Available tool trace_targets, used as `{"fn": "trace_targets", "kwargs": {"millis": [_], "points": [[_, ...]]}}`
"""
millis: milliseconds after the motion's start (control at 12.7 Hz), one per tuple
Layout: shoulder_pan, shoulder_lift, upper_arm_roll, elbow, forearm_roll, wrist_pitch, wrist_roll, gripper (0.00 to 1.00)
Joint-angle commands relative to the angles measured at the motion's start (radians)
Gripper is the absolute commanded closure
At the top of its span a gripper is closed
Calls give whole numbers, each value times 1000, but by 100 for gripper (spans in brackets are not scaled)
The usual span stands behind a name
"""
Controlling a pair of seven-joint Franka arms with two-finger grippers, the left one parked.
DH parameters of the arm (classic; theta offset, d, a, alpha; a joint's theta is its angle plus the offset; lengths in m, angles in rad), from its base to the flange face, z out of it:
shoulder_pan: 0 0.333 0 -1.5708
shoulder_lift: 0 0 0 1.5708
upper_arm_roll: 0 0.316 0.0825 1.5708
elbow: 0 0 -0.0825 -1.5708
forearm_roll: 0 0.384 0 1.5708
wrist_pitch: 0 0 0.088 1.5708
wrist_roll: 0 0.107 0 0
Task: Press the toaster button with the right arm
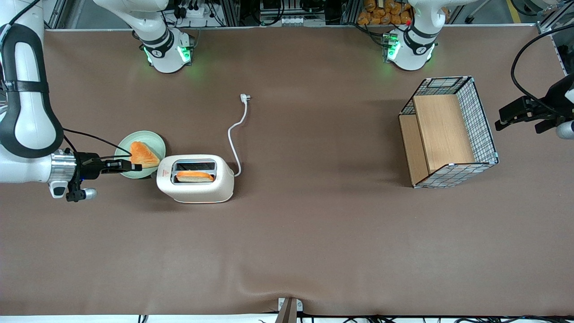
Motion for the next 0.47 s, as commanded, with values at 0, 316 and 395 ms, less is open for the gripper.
{"fn": "trace_targets", "kwargs": {"millis": [0,316,395], "points": [[-14,33,11,14,37,45,-66,100],[-19,77,11,30,68,70,-119,100],[-17,82,13,28,73,70,-119,100]]}}
